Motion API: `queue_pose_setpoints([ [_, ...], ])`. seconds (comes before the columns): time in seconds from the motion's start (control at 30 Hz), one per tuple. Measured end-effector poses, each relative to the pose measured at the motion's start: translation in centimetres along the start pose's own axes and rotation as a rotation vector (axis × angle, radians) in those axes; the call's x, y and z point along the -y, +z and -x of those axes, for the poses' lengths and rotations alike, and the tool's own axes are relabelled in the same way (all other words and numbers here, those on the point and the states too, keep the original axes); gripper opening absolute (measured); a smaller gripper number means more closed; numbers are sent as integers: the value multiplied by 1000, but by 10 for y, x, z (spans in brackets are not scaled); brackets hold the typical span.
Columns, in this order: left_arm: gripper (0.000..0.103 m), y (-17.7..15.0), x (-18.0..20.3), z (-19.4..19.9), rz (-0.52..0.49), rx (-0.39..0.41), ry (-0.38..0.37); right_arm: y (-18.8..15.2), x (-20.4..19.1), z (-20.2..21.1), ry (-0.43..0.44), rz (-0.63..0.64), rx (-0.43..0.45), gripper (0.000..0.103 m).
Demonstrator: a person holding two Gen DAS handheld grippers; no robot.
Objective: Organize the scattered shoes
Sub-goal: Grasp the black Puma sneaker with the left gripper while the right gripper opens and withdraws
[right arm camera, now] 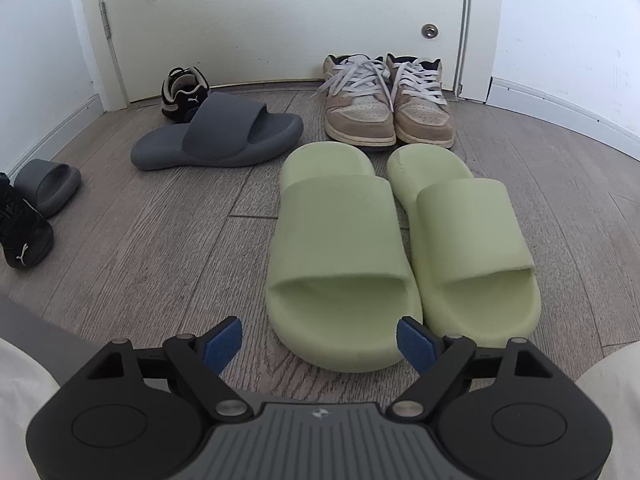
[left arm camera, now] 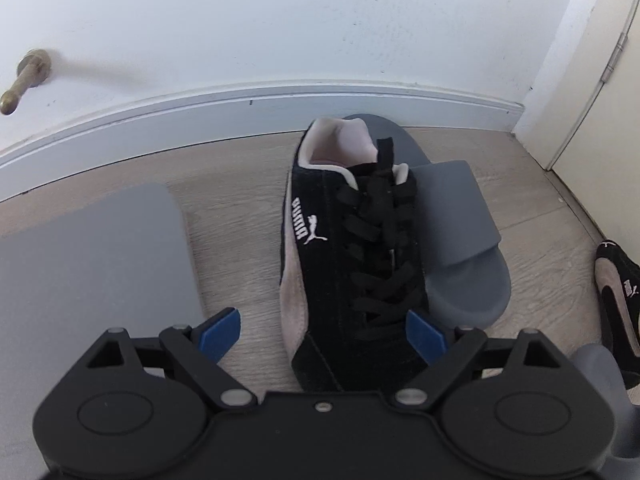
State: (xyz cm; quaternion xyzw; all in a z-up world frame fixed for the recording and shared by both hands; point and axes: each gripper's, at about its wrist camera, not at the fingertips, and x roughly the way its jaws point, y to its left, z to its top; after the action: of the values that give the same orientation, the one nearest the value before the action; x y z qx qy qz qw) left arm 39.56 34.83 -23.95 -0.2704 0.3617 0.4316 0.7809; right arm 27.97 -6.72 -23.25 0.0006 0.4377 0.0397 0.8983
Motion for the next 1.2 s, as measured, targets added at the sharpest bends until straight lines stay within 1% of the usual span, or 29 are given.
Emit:
queue_pose_setpoints([
  [0.07, 91, -3, 11, 0, -57, 18, 3, 0, -3, 0, 7, 4, 1, 85],
  [0.17, 91, -5, 25, -6, -122, 21, 6, 0, -6, 0, 13, 10, 0, 85],
  [0.33, 97, -6, 38, -23, -178, 2, 90, -3, -6, -4, 13, 9, -17, 85],
  [0.43, 98, -6, 41, -30, -197, -11, 110, -4, -6, -7, 10, 14, -26, 85],
  [0.53, 100, -5, 36, -37, -168, -59, 116, -5, -6, -12, 10, 8, -36, 85],
  [0.63, 100, 1, 22, -42, -62, -117, 65, -4, -8, -12, 16, 13, -30, 86],
  [0.67, 100, 1, 18, -44, -41, -130, 53, -4, -9, -12, 18, 15, -28, 86],
  [0.7, 100, 0, 13, -48, -12, -163, 35, -4, -10, -12, 20, 18, -26, 86],
  [0.73, 101, 0, 12, -49, -4, -170, 29, -4, -11, -12, 22, 20, -23, 86],
  [0.9, 93, -4, 4, -43, 35, -163, 15, -2, -14, -10, 34, 25, -8, 86],
  [0.97, 92, -6, 1, -39, 58, -165, 6, -1, -13, -8, 35, 23, 1, 86],
  [1.07, 90, -13, -2, -28, 102, -183, 4, 0, -9, -7, 27, 9, 10, 86],
  [1.2, 90, -24, -6, -11, 130, -215, -15, 2, -5, -5, 33, -17, 23, 86],
])
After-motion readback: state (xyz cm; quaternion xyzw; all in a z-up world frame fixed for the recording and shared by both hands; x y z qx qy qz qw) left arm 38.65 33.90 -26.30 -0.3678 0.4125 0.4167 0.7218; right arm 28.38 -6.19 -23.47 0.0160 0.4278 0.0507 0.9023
